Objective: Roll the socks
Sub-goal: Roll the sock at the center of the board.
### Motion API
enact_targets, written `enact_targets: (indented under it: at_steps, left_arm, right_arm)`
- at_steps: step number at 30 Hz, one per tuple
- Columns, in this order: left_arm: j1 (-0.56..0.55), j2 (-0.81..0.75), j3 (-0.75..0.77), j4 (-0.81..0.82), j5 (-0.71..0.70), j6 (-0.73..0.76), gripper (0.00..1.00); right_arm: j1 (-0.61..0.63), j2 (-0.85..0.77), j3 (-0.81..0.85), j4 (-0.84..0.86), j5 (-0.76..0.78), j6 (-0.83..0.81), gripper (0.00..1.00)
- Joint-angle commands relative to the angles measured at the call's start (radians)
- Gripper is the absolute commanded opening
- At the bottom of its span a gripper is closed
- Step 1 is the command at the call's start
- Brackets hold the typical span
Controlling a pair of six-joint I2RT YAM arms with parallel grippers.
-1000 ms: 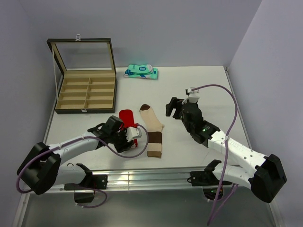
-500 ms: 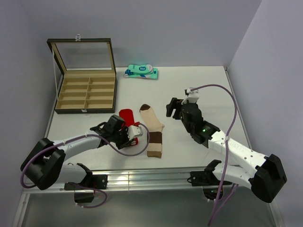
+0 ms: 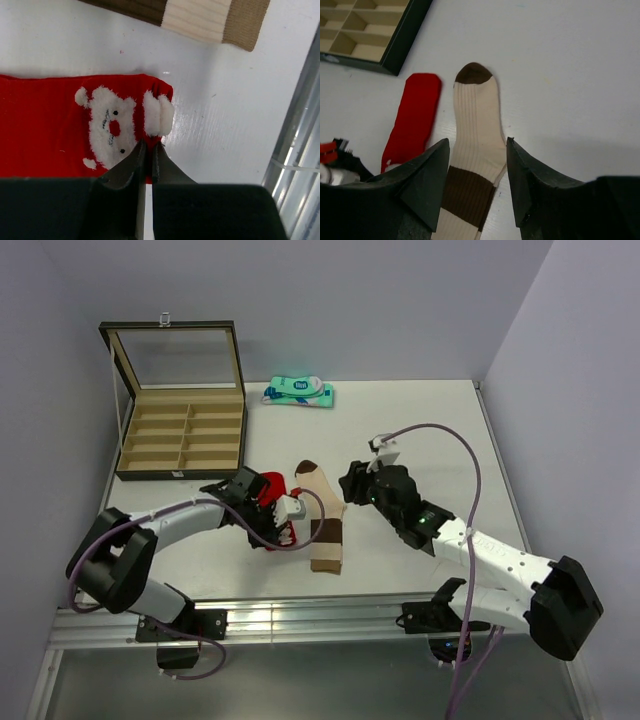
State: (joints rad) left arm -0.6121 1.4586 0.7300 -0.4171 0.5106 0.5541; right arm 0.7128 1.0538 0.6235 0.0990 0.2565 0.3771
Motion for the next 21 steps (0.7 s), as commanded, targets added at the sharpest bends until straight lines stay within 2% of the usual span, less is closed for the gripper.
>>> enact_targets:
  at_steps: [1,8,16,21]
  left_arm:
    - [0.057,0.035,0.086,-0.12,0.141,0.075,0.04]
    - [0.143,0.178,0.212,-0.359,0.279,0.24,0.0]
    - [0.274,0.394,0.371,-0.684,0.408,0.482,0.0]
    - [0.319,0.473,0.404,-0.736,0.408,0.526,0.0]
  right_arm:
    - [0.045,0.04,-0.021,0.094,-0.094,-0.04,0.56]
    - [0.128,0.132,-0.065,0.287,-0.252,-0.069,0.55]
    - [0.232,0.352,-0.027,0.439,-0.424,-0.089,0.54]
    - [0.261,0.455,0.005,0.51,-0.499,-0.083,0.54]
